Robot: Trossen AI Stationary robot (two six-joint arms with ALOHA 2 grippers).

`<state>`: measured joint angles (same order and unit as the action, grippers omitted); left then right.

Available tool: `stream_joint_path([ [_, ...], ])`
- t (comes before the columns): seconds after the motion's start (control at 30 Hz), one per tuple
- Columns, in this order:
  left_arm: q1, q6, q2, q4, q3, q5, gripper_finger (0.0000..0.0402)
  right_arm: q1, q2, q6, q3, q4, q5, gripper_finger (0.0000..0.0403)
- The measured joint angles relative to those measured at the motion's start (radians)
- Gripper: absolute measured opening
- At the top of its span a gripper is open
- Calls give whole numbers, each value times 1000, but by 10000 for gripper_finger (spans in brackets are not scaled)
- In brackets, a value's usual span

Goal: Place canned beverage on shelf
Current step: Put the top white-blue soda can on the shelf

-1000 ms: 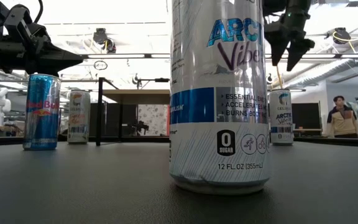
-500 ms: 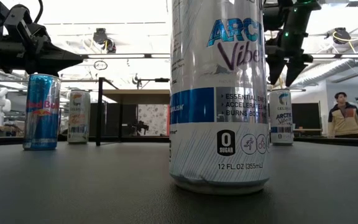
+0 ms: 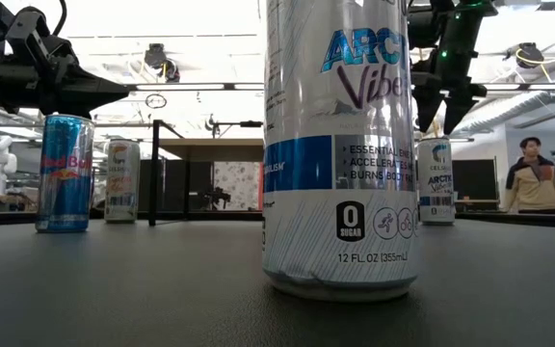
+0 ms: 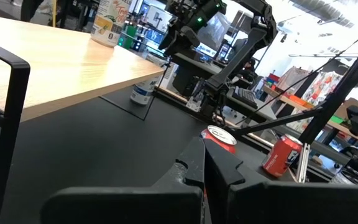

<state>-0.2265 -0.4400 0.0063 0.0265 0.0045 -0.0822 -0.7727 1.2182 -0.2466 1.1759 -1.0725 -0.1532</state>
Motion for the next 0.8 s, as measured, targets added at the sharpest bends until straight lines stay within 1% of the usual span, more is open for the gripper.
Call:
stream_joint_path([
  [0.13,0,0,0,0,0,0,0,0,0,-4,-12,12,0,334],
  [0.37,0,0,0,0,0,0,0,0,1,0,-114,106,-1,334],
  [0.8,0,1,0,0,0,0,0,0,0,23,-170,166,0,334],
])
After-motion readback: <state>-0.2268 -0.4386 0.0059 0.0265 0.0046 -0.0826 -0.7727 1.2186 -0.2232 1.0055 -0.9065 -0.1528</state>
